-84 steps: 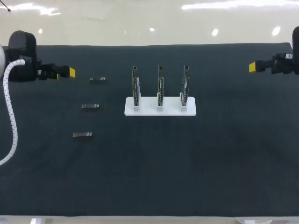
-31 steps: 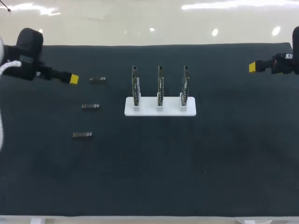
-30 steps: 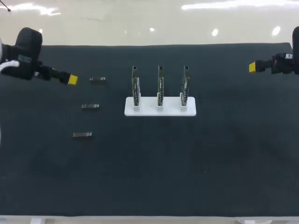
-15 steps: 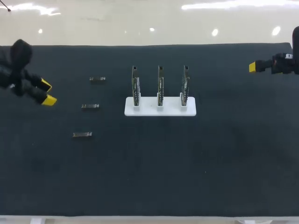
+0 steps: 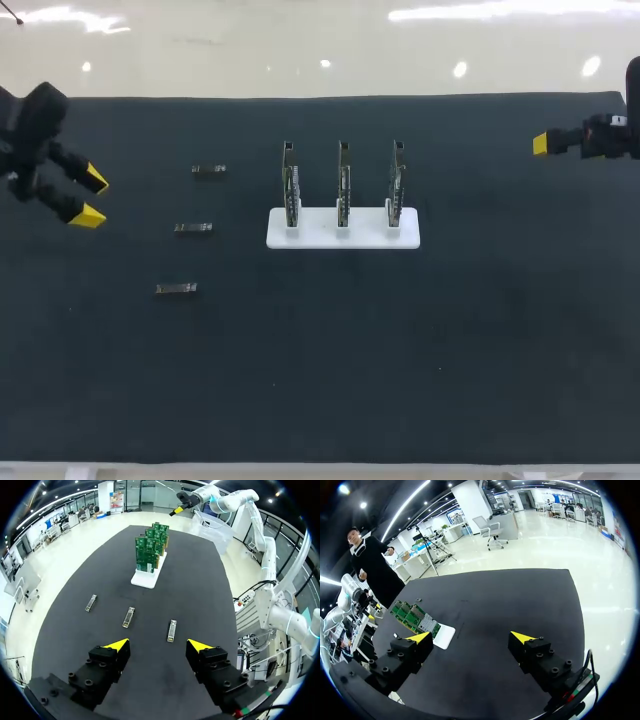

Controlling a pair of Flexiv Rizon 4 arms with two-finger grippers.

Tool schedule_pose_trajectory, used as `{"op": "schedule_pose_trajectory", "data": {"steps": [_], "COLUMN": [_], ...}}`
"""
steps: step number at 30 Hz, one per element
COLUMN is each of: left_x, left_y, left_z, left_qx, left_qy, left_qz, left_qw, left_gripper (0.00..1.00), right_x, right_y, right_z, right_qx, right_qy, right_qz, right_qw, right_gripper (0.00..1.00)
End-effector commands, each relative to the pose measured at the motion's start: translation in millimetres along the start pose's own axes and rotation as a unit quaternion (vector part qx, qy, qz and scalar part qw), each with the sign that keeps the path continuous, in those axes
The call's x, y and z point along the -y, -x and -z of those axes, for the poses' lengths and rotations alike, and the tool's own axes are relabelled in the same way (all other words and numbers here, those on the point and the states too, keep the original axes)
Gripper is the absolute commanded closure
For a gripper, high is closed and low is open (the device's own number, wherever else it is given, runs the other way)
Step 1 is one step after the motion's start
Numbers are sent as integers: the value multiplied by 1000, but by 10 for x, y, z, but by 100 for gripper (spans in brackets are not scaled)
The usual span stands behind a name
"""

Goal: Pick up the optical module with the left hand, and insert it into the network port with the right hand.

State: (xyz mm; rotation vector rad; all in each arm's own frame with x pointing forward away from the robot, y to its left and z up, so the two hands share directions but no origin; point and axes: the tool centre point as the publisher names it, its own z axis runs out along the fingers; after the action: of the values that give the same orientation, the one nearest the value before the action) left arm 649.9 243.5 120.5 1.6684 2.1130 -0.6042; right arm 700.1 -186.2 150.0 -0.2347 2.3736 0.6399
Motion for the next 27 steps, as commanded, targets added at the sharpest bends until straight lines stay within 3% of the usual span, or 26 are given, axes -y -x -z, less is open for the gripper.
{"op": "schedule_pose_trajectory", "data": {"steps": [1,10,11,13,22,27], "left_x": [-30,-30,-30,-30,-30,-30], "left_y": [2,2,2,2,2,2], "left_z": [-3,-3,-3,-3,-3,-3], "left_qx": [0,0,0,0,0,0], "left_qy": [-5,-5,-5,-5,-5,-5], "left_qz": [-1,-1,-1,-1,-1,-1], "left_qw": [1000,1000,1000,1000,1000,1000], "left_gripper": [0,0,0,0,0,0], "right_x": [-8,-8,-57,-159,-835,-1204], "right_y": [-3,-3,62,125,268,325], "right_z": [1,1,-34,-111,-307,-403], "right_qx": [0,0,-14,-69,-116,-128], "right_qy": [-2,-2,29,61,116,144], "right_qz": [0,0,67,96,251,341], "right_qw": [1000,1000,997,991,954,920], "right_gripper": [0,0,0,0,0,0]}}
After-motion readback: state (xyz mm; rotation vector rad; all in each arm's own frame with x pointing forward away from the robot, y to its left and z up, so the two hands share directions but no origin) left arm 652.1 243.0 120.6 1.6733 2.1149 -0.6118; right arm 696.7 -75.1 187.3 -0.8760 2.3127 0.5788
